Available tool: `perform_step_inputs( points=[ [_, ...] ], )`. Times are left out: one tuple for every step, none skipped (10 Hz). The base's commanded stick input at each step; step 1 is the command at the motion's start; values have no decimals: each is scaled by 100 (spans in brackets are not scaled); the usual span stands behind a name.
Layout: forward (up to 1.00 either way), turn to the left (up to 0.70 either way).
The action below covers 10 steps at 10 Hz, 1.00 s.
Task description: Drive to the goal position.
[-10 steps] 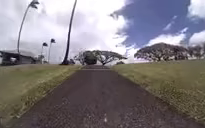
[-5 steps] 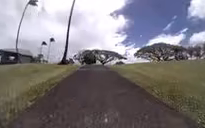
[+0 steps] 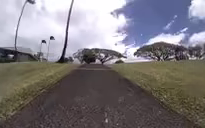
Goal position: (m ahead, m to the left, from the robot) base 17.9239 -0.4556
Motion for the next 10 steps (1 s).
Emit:
perform_step_inputs(
  points=[
    [70,-5],
    [70,0],
    [70,0],
    [70,0],
    [70,0],
    [70,0],
    [70,4],
    [70,17],
    [70,30],
    [70,34]
  ],
)
